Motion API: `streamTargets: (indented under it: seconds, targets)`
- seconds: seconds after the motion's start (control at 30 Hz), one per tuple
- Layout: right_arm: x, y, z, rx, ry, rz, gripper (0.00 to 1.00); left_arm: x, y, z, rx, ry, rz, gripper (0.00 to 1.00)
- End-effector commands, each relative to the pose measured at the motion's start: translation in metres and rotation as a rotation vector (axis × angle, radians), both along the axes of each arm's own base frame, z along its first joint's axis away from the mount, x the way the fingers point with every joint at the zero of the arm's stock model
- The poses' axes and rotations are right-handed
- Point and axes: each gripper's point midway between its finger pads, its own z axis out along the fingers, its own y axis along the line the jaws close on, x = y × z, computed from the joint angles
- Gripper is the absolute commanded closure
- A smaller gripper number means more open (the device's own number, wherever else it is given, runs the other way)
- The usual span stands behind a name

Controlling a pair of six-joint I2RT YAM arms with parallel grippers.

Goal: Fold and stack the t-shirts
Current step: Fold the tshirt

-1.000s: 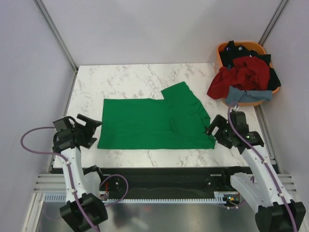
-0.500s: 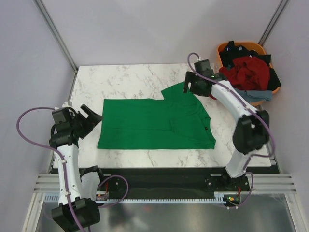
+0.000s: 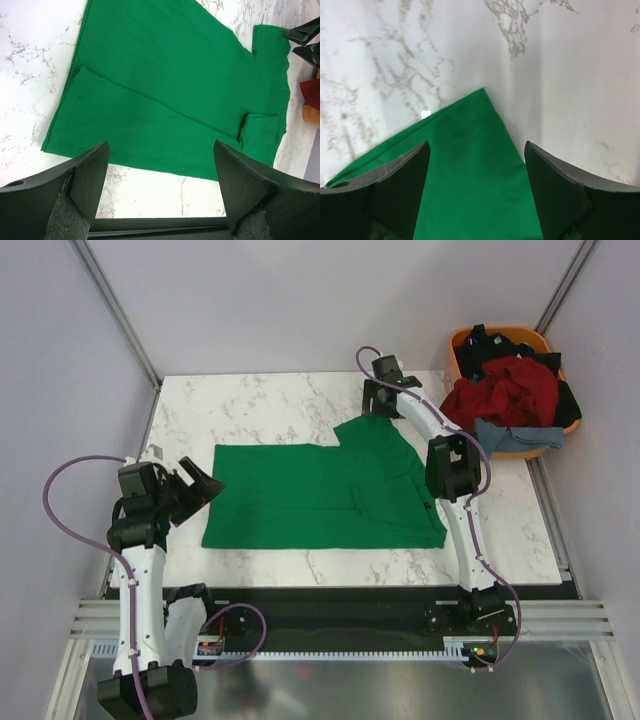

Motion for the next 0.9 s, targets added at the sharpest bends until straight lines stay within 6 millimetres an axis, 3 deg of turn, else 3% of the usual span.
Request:
streamTargets:
  seconds: [0.0,0.27,0.47,0.57,0.77,0.87]
  targets:
    - [0.024,-0.015,0.009,-0.018,-0.076,-0.030,0.17,0.002,0.003,0.002,0.044,-0.024,-0.015,0.09]
    - [0.033,-0.009,-0.009,0.022,-0.088,-0.026,0.29,0.001,0.000,0.001,0.041,-0.022,-0.029,0.10]
    - [0.026,0.003,-0.029,0.069,-0.050,0.014,0.55,0.002,0.000,0.000,0.042,-0.019,-0.026,0.10]
    - [0.023,0.004,-0.035,0.078,-0.042,0.023,0.60,0.002,0.000,-0.002,0.039,-0.007,-0.026,0.10]
    - [0.021,0.008,-0.039,0.097,-0.036,0.040,0.81,0.003,0.003,-0.007,0.044,0.012,-0.010,0.12]
    - [0.020,0.009,-0.038,0.111,-0.038,0.042,1.00,0.005,0.006,-0.009,0.045,0.026,0.009,0.12]
